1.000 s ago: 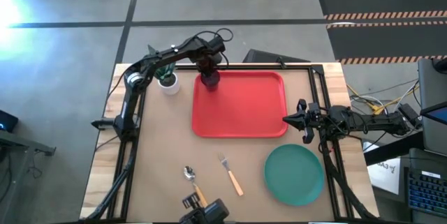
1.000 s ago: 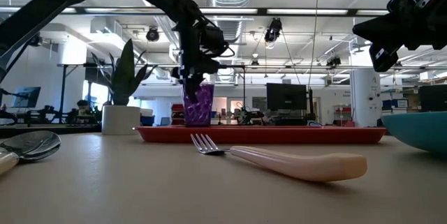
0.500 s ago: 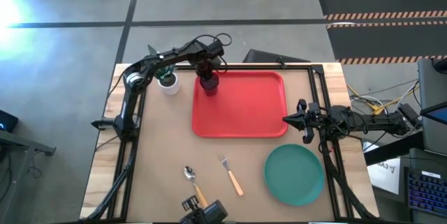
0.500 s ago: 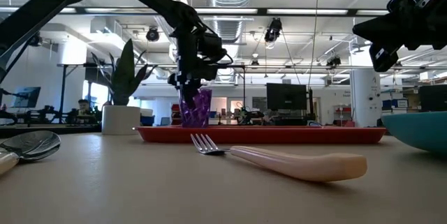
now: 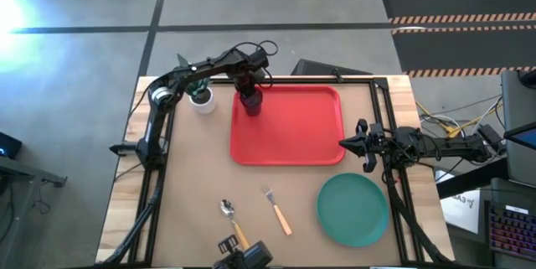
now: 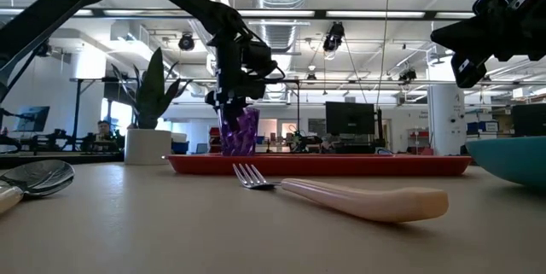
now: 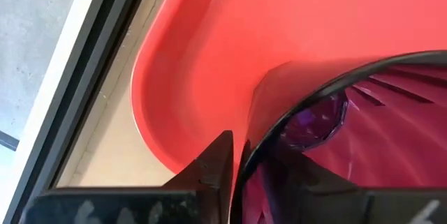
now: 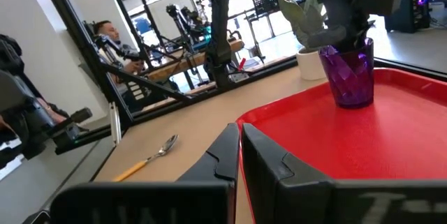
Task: Pick and place plate/cup/fork/spoon on tray
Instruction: Put the violet glass cup on the red tray, then put the green plate on the red tray
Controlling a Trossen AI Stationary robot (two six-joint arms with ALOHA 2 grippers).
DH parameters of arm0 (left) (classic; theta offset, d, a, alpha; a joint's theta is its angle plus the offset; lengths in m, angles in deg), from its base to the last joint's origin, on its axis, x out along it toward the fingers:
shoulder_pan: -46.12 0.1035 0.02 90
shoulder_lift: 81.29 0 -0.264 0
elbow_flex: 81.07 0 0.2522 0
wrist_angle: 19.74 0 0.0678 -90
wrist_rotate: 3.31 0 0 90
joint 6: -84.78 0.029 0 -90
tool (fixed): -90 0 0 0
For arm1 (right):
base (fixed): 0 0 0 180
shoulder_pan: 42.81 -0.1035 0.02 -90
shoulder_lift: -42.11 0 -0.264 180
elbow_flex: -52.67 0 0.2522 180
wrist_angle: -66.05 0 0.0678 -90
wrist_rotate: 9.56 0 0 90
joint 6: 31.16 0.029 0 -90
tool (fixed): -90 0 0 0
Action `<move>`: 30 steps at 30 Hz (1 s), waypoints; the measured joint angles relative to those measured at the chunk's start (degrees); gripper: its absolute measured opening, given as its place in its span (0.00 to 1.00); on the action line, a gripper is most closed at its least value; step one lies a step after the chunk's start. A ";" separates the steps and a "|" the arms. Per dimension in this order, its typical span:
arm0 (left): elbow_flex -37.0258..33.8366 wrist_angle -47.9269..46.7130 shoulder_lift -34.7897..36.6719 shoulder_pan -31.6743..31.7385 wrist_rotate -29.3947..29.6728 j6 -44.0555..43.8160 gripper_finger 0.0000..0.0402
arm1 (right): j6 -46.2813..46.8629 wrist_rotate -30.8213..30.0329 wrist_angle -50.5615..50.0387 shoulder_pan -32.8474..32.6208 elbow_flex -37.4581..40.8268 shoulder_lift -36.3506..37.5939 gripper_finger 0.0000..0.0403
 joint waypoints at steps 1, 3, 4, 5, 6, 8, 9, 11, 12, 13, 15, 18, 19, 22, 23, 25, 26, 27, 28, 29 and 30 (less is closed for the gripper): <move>0.00 -0.13 0.23 0.00 -0.01 0.09 0.15 | 0.00 0.00 0.00 0.00 0.00 0.00 0.02; 0.00 -0.16 0.91 0.00 -0.14 0.21 0.17 | 0.00 0.00 0.00 0.00 0.00 0.00 0.02; 0.00 -0.16 1.35 0.00 -0.15 0.32 0.18 | -0.02 0.00 0.00 0.00 0.00 0.00 0.02; 0.00 -0.20 1.85 0.00 -0.15 0.32 0.18 | 0.00 0.00 0.00 0.00 0.00 0.00 0.02; 0.00 -0.20 2.42 0.00 -0.15 0.32 0.19 | -0.01 0.00 0.00 0.00 0.00 0.00 0.02; 0.00 -0.42 3.96 -0.01 -0.09 0.29 0.20 | -0.15 0.00 -0.02 0.00 0.00 0.00 0.02; 0.00 -0.47 4.91 -0.05 -0.10 0.09 0.20 | -0.24 0.00 -0.02 0.00 0.00 0.00 0.02; 0.21 -2.14 7.40 -0.10 0.16 -0.69 0.20 | -0.46 0.00 -0.07 0.00 0.00 0.00 0.02; 0.30 -2.96 8.90 -0.11 0.18 -1.43 0.20 | -0.48 0.00 -0.09 0.00 0.00 0.00 0.02; 0.35 -3.61 10.59 -0.24 0.18 -1.63 0.20 | -0.46 0.00 -0.09 0.00 0.00 0.00 0.02; 0.23 -4.79 14.75 -0.67 0.23 -1.69 0.20 | -0.48 -0.02 0.02 0.00 0.00 0.00 0.02; 0.09 -4.86 22.13 -2.07 0.21 -3.09 0.20 | -0.48 0.00 0.10 0.00 0.00 0.00 0.02; 0.09 -4.76 24.72 -2.72 0.23 -3.21 0.20 | -0.48 -0.02 0.21 0.00 0.00 0.00 0.02; 0.07 -4.12 32.64 -5.00 0.28 -4.14 0.20 | -0.59 -0.85 0.26 0.00 0.00 0.00 0.02; 0.07 -4.06 35.37 -5.88 0.42 -4.77 0.20 | -0.67 -2.28 0.25 0.00 0.00 0.00 0.02; 0.07 -4.05 40.32 -7.62 0.74 -6.26 0.20 | -0.17 -5.94 0.26 0.00 0.00 0.00 0.02; 0.03 -4.02 42.72 -8.57 1.22 -6.93 0.20 | -0.08 -7.25 0.25 0.00 0.00 0.00 0.02; -0.03 -4.02 44.85 -9.50 2.37 -7.69 0.20 | 0.08 -8.08 0.24 0.00 0.00 0.00 0.02; -0.12 -4.03 46.94 -10.45 3.71 -8.29 0.20 | 0.28 -8.31 0.26 0.00 0.00 0.00 0.02; -0.27 -4.01 48.93 -11.30 4.99 -9.11 0.20 | 0.32 -8.36 0.26 0.00 0.00 0.00 0.02; -0.47 -4.03 50.77 -12.08 6.33 -9.54 0.20 | 0.38 -8.23 0.26 0.00 0.00 0.00 0.02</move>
